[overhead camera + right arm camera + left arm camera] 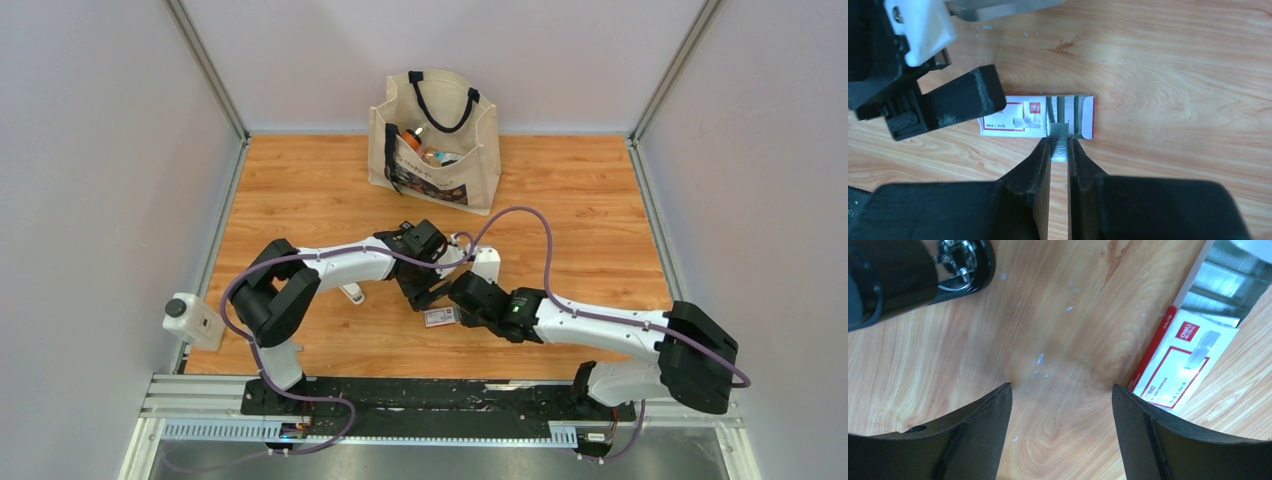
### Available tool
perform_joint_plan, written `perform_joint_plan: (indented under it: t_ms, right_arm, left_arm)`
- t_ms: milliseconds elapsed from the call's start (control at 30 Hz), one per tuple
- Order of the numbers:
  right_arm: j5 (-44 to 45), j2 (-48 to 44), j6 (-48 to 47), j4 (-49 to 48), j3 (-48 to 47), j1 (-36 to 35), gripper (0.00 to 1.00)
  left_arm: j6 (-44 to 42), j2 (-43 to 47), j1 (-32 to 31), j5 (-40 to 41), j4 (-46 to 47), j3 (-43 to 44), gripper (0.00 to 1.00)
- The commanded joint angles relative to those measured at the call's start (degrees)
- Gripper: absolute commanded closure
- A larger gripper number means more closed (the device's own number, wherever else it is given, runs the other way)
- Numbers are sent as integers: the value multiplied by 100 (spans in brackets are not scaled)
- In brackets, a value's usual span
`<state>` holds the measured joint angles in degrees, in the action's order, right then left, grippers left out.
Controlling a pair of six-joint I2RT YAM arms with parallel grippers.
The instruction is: Unload the staples from the stapler
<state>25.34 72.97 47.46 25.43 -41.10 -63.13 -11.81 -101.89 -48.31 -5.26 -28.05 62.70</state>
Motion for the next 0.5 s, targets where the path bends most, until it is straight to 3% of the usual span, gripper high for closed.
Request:
perform_joint_plan:
  t_ms: [0,233,467]
  right_arm:
    - [-178,279,-343,-389,-328,143,94]
    - [-284,630,-765,-416,-565,179,93]
    - [-311,789,-835,-355,-583,170,93]
  left_arm:
    - [-67,397,217,-168,-402,435,18]
    - [-23,898,963,-907,-956,665,17]
    - [-5,1153,1061,-1030,-983,481,17]
